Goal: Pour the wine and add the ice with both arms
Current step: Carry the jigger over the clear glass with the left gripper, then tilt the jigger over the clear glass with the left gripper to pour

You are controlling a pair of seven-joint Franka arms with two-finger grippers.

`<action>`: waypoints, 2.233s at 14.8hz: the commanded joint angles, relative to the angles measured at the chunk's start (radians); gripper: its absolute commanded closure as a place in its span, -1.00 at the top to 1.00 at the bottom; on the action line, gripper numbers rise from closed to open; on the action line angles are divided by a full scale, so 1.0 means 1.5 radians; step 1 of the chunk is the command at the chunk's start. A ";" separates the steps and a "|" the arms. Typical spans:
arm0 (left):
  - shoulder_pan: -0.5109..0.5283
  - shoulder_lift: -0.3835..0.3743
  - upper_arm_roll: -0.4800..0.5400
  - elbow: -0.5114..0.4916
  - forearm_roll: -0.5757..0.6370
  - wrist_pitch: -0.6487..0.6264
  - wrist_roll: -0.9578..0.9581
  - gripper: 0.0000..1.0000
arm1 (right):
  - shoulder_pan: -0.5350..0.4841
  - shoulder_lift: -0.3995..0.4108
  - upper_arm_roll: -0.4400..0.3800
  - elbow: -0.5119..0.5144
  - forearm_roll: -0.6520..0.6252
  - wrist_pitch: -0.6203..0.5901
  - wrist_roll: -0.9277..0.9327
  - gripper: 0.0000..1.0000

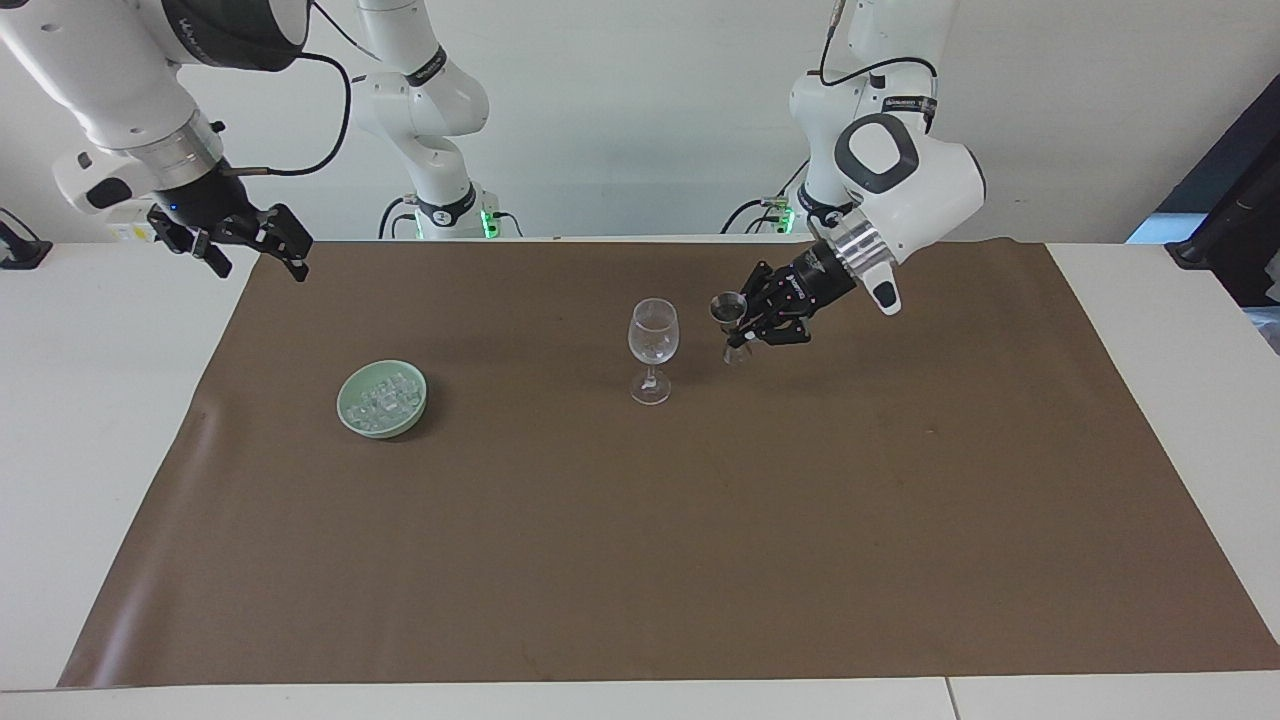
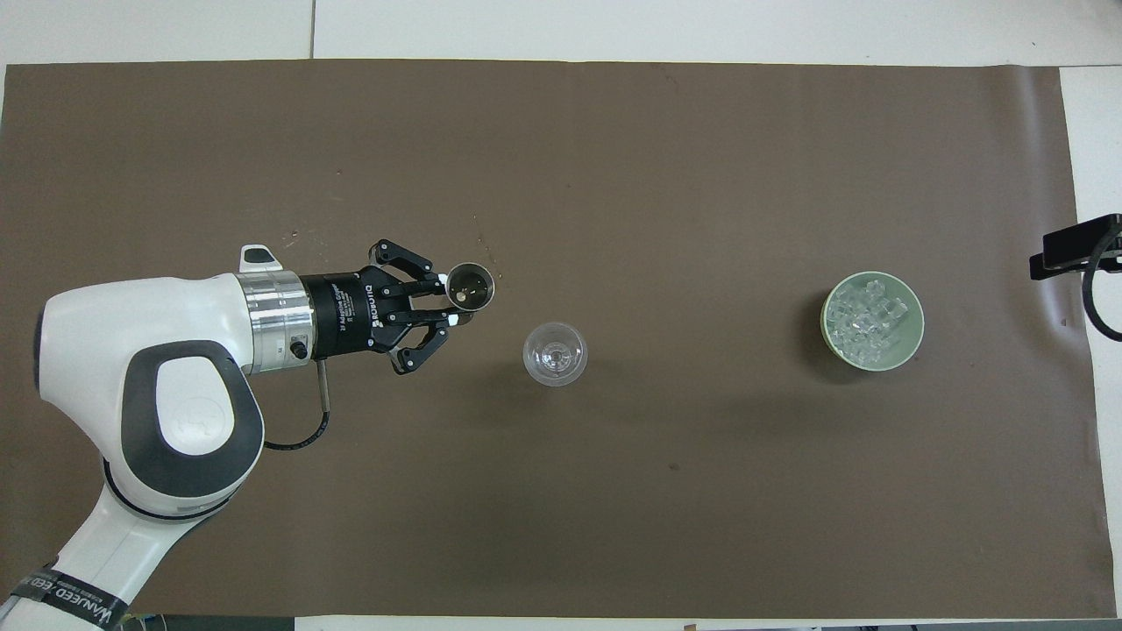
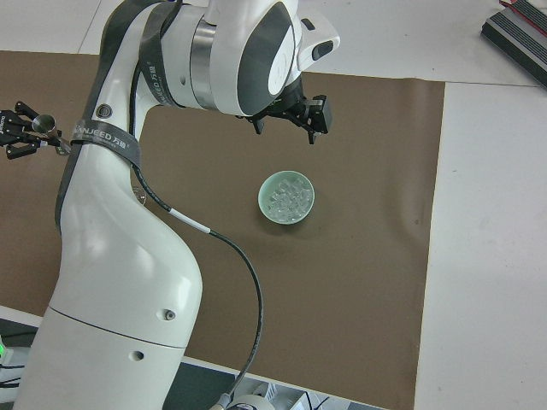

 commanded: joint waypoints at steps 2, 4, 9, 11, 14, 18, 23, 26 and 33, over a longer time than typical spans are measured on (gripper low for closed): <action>-0.030 -0.018 -0.005 -0.017 0.089 0.018 -0.022 -1.00 | -0.003 -0.012 0.001 -0.012 0.006 -0.004 -0.014 1.00; -0.033 -0.015 -0.013 -0.014 0.135 0.018 -0.033 -1.00 | -0.003 -0.012 0.001 -0.012 0.006 -0.004 -0.014 1.00; -0.036 0.000 -0.030 0.014 0.270 0.010 -0.094 -1.00 | -0.003 -0.012 0.001 -0.012 0.006 -0.004 -0.014 1.00; -0.045 0.009 -0.037 0.028 0.330 0.012 -0.136 -1.00 | -0.003 -0.012 0.001 -0.012 0.006 -0.004 -0.014 1.00; -0.054 0.020 -0.041 0.056 0.408 0.010 -0.199 -1.00 | -0.003 -0.012 0.001 -0.012 0.006 -0.004 -0.014 1.00; -0.070 0.025 -0.049 0.066 0.536 0.009 -0.276 -1.00 | -0.003 -0.012 0.001 -0.012 0.006 -0.004 -0.014 1.00; -0.083 0.028 -0.062 0.083 0.656 -0.011 -0.342 -1.00 | -0.003 -0.012 0.001 -0.012 0.006 -0.004 -0.014 1.00; -0.087 0.029 -0.077 0.091 0.714 -0.036 -0.365 -1.00 | -0.003 -0.012 0.001 -0.012 0.006 -0.004 -0.014 1.00; -0.105 0.028 -0.103 0.122 0.874 -0.100 -0.435 -1.00 | -0.003 -0.012 0.001 -0.012 0.006 -0.004 -0.014 1.00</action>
